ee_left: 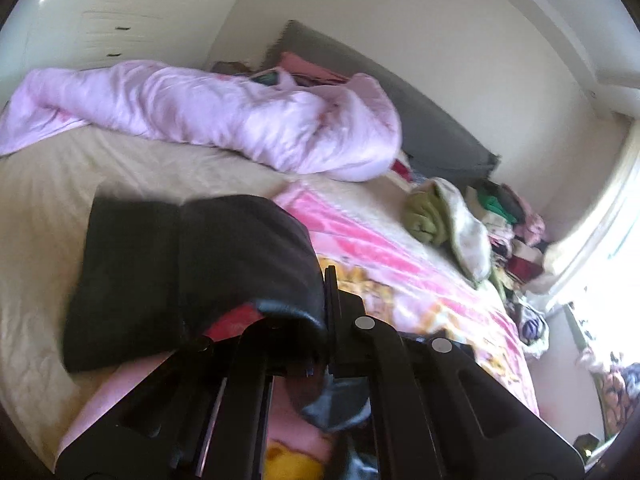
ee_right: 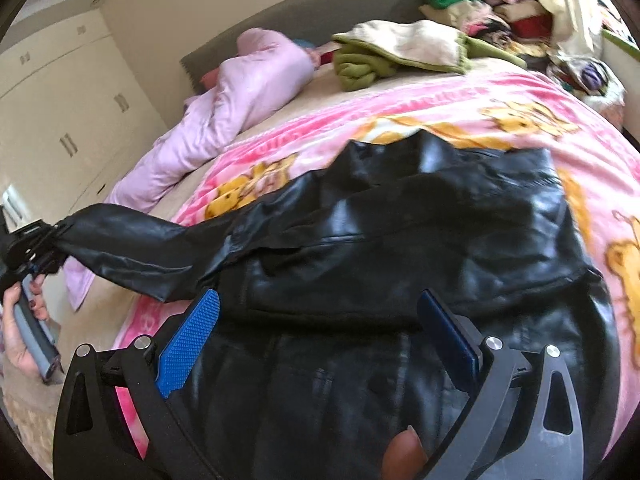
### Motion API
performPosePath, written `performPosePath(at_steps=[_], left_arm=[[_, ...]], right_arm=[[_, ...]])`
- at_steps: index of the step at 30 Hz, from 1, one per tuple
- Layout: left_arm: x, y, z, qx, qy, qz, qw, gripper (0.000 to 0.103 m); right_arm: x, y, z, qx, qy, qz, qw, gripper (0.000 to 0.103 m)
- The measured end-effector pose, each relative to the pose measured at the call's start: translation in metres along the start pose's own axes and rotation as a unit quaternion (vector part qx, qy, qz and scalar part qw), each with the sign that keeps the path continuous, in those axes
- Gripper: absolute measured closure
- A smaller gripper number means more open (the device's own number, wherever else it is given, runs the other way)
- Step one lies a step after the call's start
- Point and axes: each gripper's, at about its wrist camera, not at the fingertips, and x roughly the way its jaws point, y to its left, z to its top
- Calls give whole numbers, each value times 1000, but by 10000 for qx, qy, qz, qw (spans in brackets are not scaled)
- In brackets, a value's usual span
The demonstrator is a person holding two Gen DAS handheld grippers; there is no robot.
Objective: Fold large clothes
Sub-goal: 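Grasp the other sleeve cuff with the left tool and lift it toward the jacket body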
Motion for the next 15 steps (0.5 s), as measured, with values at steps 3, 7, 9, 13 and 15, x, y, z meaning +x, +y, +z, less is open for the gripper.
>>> performPosePath(at_steps=[3, 7, 9, 13, 15], left_arm=[[-3, -26, -8, 193, 35, -173, 9997, 103], [-1, -67, -24, 541, 152, -384, 9977, 103], [-2, -79, -29, 624, 182, -471, 9968, 103], [-6, -108, -40, 815, 237, -639, 9943, 103], [-7, -120, -44, 924, 252, -674, 9931, 103]], right_arm=[[-17, -16, -1, 136, -156, -125, 9997, 4], [-43, -37, -5, 356, -371, -286, 9983, 4], [-55, -48, -7, 452, -462, -335, 9973, 4], [-74, -70, -12, 645, -619, -427, 9951, 4], [-82, -80, -15, 736, -690, -420, 9940, 4]])
